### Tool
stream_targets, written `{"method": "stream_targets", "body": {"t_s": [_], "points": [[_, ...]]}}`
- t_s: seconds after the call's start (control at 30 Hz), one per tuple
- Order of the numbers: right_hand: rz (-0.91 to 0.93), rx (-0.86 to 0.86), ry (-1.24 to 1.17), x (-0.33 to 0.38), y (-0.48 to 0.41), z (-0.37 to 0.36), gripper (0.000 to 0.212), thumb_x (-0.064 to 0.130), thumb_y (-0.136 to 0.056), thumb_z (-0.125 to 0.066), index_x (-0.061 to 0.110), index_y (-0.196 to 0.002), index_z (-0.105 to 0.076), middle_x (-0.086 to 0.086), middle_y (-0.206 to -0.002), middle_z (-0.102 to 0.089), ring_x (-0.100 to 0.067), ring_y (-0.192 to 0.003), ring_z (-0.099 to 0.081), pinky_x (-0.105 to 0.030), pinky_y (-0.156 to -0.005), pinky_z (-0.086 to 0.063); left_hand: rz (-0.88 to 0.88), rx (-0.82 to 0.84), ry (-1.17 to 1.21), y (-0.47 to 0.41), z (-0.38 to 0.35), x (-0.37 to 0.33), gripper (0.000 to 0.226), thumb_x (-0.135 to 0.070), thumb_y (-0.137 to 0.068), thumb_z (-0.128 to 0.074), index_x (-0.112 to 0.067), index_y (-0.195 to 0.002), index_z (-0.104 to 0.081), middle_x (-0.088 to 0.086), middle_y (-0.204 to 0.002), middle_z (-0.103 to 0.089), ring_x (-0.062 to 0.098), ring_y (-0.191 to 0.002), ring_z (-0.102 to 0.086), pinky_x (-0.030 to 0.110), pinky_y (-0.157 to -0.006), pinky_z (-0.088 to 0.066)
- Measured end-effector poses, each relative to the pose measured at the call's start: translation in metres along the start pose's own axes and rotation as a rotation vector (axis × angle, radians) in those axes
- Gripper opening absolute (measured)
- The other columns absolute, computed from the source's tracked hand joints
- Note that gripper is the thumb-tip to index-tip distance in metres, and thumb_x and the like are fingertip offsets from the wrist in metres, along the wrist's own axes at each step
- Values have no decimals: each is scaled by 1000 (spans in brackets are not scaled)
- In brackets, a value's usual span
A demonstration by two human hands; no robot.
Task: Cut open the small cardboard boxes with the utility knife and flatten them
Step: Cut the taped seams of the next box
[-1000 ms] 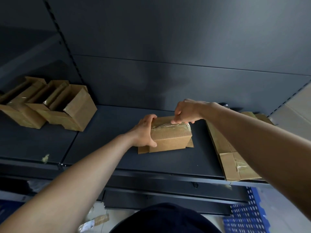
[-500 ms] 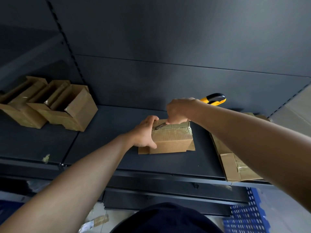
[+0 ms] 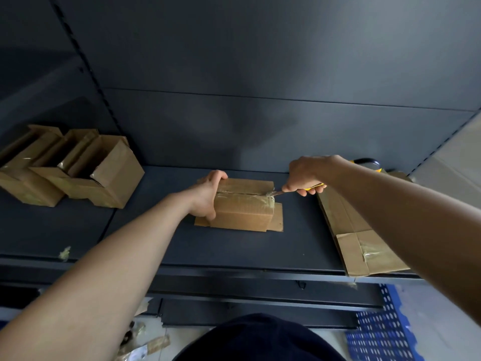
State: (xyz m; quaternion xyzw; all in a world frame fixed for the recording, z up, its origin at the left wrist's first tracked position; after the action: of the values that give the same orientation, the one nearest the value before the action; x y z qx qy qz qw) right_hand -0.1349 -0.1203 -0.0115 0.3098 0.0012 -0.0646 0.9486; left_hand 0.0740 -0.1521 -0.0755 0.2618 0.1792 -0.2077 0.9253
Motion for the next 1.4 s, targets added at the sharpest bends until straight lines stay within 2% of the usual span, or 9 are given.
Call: {"method": "stream_targets", "body": {"t_s": [0.47, 0.57, 0.67, 0.77, 0.83, 0.93, 1.07, 1.23, 1.4], "points": [[-50, 104, -90, -26, -3, -7, 39, 32, -90, -51, 6, -62, -58, -5, -47, -58, -18, -36, -52, -20, -46, -43, 67, -14, -183, -2, 7, 7, 94, 4, -71, -63, -36, -138, -10, 3, -141, -29, 26, -130, -25, 36, -94, -35], [-118, 92, -116, -55, 1, -7, 38, 32, -90, -51, 5, -63, -58, -8, -50, -59, -20, -38, -52, -21, -47, -43, 130, -62, -262, 6, 22, 32, 92, 11, -73, -53, -34, -141, -11, 3, -149, -22, 28, -137, -19, 40, -107, -27], [-54, -114, -287, -45, -7, 8, 38, 34, -91, -49, 6, -67, -61, -11, -61, -64, -24, -49, -60, -28, -50, -53, 86, -110, -383, 7, 31, 30, 93, 16, -72, -48, -23, -147, -11, -4, -157, -2, 20, -145, 0, 38, -118, 1], [40, -121, -577, 7, -15, -1, 14, 21, -96, -50, 11, -90, -58, -9, -91, -67, -27, -78, -69, -34, -65, -58, 15, -198, -477, 5, 33, 6, 86, 10, -73, -52, -13, -147, -15, -2, -154, -4, 21, -143, -1, 40, -117, 8], [50, -134, -821, 33, -24, -10, 20, 27, -97, -48, 10, -104, -56, -10, -93, -62, -26, -72, -65, -33, -58, -54, -77, -246, -463, 6, 29, -9, 84, 0, -74, -58, -12, -146, -17, -2, -150, -10, 20, -142, -5, 38, -117, 10], [-13, -62, -1045, 45, -36, -30, 41, 40, -99, -38, 3, -105, -53, -14, -75, -59, -24, -50, -62, -25, -41, -50, -224, -289, -320, 14, 24, -30, 72, -18, -81, -67, -15, -143, -31, -4, -141, -24, 18, -136, -15, 31, -115, -5], [-57, -11, -1124, 48, -42, -46, 42, 42, -98, -41, 1, -102, -53, -12, -62, -57, -21, -44, -59, -23, -41, -50, -292, -376, -292, 25, 13, -38, 59, -19, -82, -71, -15, -136, -46, -3, -127, -39, 15, -125, -32, 31, -108, -27], [-62, -15, -1204, 54, -50, -51, 44, 44, -98, -40, 3, -109, -53, -13, -72, -59, -27, -60, -66, -31, -51, -51, -255, -386, -239, 25, 9, -30, 51, -32, -86, -66, -17, -132, -49, -5, -126, -42, 12, -122, -35, 30, -103, -31], [-70, 8, -1217, 52, -56, -57, 48, 47, -98, -40, 4, -115, -52, -17, -86, -67, -29, -76, -72, -29, -49, -51, -214, -317, -239, 13, 12, -34, 54, -40, -84, -67, -16, -130, -52, -5, -125, -46, 12, -120, -35, 31, -101, -27]]}}
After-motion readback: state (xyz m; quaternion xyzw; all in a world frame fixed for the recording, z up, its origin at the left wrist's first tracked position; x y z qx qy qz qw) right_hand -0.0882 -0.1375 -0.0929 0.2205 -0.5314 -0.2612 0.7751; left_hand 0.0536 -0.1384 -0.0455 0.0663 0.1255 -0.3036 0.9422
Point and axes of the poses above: each hand's wrist, its own y-axis away from the middle knuckle, its own z-axis out of the back of the hand, x = y × z, the point moved 10 cm from there along -y, towards the middle knuckle
